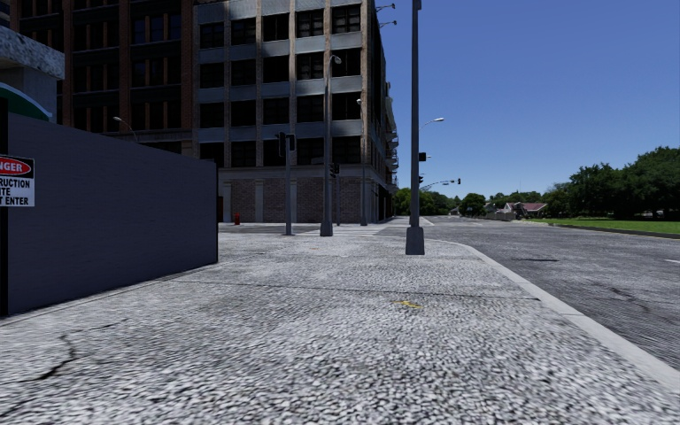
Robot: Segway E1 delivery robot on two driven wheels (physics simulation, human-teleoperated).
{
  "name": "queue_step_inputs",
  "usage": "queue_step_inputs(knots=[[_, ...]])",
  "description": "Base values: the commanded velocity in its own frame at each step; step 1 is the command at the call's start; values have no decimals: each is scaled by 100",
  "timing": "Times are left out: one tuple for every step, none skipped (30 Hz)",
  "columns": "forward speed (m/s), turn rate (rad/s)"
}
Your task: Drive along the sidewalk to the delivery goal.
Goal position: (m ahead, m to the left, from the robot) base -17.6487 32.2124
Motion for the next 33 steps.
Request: queue_step_inputs(knots=[[0, 7], [0, 13], [0, 13], [0, 13], [0, 13], [0, 13], [0, 13], [0, 13], [0, 13], [0, 13], [0, 13], [0, 13], [0, 13], [0, 13], [0, 13], [0, 14], [0, 19], [0, 25], [0, 25], [0, 30], [0, 32], [0, 32], [0, 32], [0, 33], [0, 33], [0, 33], [0, 33], [0, 33], [0, 33], [0, 33], [0, 33], [0, 33], [0, 33]])
